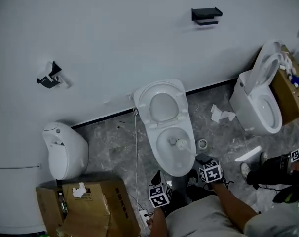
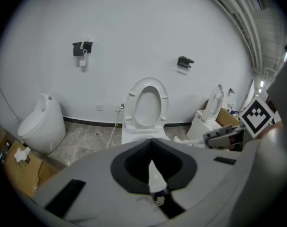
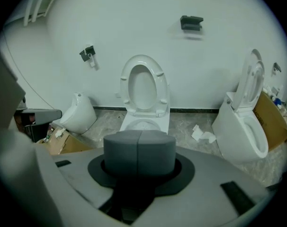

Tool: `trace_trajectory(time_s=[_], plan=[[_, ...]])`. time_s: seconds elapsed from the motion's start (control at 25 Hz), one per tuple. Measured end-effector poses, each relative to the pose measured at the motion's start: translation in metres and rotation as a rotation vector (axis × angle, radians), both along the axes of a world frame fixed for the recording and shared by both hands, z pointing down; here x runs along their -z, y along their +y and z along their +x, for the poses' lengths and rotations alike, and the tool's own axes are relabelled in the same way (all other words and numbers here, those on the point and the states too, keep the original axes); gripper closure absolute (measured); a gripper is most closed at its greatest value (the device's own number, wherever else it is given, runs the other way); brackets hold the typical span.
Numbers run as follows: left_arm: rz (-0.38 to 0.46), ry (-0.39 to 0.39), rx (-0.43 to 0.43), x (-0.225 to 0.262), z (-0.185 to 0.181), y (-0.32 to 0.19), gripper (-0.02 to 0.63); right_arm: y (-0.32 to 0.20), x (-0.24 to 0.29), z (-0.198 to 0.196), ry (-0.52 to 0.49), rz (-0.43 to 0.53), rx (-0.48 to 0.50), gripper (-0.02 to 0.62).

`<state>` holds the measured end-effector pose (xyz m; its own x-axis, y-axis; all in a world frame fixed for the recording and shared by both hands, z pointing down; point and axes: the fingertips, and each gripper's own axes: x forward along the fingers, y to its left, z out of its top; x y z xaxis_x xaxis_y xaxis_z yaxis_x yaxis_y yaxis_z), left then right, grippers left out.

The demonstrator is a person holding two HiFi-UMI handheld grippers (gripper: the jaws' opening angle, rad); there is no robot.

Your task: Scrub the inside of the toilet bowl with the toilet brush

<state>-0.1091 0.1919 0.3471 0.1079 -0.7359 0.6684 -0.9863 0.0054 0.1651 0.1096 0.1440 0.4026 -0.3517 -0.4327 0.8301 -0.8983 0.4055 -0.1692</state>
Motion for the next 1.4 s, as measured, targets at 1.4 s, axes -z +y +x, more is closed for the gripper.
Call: trace_trajectory(time_s=[1.4], plan=[[0.009,0.024,-0.187,0.04,0.044,0.149,0.576,0.196,0.053,0.046,-0.075,0.097,-0.199,0.428]])
